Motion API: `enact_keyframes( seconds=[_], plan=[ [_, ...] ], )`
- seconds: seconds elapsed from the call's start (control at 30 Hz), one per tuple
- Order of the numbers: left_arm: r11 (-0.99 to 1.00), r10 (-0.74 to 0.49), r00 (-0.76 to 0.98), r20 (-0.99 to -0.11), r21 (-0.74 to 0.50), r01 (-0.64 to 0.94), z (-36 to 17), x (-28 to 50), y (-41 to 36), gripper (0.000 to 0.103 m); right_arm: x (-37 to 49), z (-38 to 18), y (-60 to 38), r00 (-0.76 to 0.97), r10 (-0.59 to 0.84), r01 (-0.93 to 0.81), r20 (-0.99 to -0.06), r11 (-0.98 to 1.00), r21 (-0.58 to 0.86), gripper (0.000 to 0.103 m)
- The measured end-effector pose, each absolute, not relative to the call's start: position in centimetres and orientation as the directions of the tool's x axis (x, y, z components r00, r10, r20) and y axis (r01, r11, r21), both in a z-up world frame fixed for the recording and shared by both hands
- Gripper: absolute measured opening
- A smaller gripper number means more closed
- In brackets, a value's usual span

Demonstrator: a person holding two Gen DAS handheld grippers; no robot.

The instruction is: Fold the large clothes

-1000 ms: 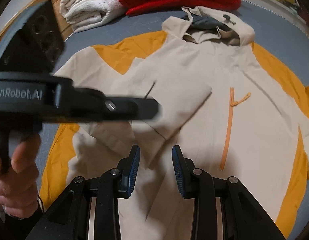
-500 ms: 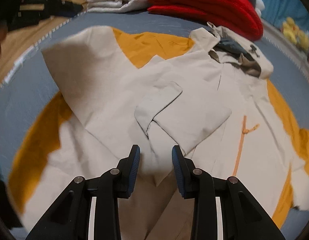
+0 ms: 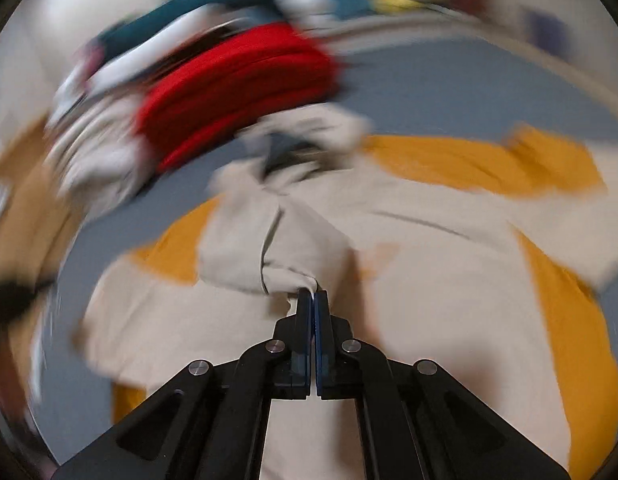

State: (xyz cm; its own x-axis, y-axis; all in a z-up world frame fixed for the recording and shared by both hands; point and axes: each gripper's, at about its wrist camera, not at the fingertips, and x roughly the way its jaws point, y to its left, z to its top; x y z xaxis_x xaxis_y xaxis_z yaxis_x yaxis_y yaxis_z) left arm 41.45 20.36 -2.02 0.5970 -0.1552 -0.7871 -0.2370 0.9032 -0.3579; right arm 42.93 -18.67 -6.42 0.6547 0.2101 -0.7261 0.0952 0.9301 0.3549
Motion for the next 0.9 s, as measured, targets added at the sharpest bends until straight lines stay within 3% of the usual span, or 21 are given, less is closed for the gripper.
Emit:
enact_keyframes(
  seconds=[0.13, 0.2, 0.27, 0.47, 0.77, 0.9],
  plan=[
    [0.899, -0.182, 0.563, -0.806, -0.369, -0.237, -3.1, 42.1, 19.7, 0.006, 44.0, -9.9, -23.9, 0.548, 0.188, 0.318, -0.815, 0.854, 0.411, 0.013],
    [0.907, -0.180, 0.541, -0.822, -0.352, -0.233, -3.7, 42.4, 19.0, 0.006, 44.6, -11.8, -25.7, 0.492, 0.228, 0.389, -0.840, 0.806, 0.446, 0.041],
    [0.914, -0.177, 0.515, -0.839, -0.334, -0.229, -4.4, 42.7, 18.5, 0.006, 45.1, -13.0, -26.7, 0.460, 0.244, 0.429, -0.854, 0.781, 0.454, 0.052],
    [0.924, -0.165, 0.463, -0.871, -0.301, -0.237, -6.0, 43.2, 17.9, 0.006, 45.6, -14.8, -28.5, 0.436, 0.315, 0.480, -0.843, 0.711, 0.514, 0.052],
    [0.921, -0.165, 0.452, -0.876, -0.301, -0.247, -6.3, 43.4, 18.1, 0.006, 44.8, -12.4, -29.2, 0.505, 0.348, 0.460, -0.790, 0.666, 0.587, 0.053],
    [0.924, -0.165, 0.451, -0.877, -0.298, -0.241, -6.4, 43.4, 18.0, 0.006, 45.9, -14.7, -30.2, 0.429, 0.364, 0.514, -0.827, 0.654, 0.555, 0.054]
  ],
)
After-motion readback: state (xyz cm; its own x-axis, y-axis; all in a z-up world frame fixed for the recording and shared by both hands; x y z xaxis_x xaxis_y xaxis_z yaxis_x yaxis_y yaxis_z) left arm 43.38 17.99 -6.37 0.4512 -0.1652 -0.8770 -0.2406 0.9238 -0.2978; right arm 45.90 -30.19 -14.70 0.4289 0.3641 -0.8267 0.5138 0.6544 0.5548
